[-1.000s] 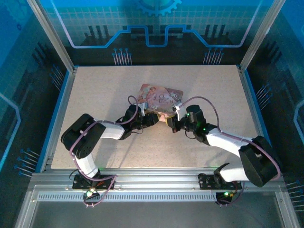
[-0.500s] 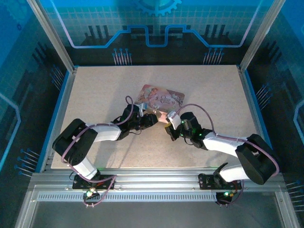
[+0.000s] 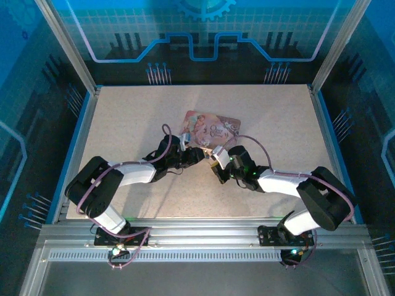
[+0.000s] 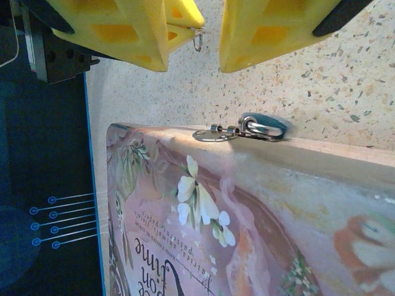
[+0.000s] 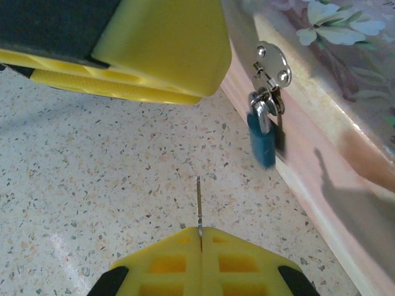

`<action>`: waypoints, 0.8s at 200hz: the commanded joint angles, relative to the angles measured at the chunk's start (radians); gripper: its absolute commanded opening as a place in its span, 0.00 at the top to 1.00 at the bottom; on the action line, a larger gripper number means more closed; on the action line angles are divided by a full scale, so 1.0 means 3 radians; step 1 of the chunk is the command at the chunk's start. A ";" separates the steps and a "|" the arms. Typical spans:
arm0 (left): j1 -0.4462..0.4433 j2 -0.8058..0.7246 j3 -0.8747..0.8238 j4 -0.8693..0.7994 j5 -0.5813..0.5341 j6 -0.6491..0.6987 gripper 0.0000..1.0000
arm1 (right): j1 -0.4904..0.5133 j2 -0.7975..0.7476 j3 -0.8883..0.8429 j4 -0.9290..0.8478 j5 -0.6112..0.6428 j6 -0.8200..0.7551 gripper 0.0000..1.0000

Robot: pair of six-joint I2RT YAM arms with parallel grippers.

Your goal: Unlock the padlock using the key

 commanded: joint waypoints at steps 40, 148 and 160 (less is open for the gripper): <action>0.0005 -0.0055 -0.0065 -0.0078 -0.0131 0.0243 0.63 | -0.0355 -0.0230 0.0073 0.0099 -0.0570 0.0345 1.00; 0.0024 -0.0322 -0.0173 -0.0513 -0.0592 0.0805 0.53 | -0.1025 0.0545 0.0621 0.0052 -0.1295 0.1120 1.00; 0.0020 -0.0318 -0.0173 -0.0503 -0.0593 0.0832 0.52 | -0.1023 0.0583 0.0618 0.0004 -0.1308 0.1118 1.00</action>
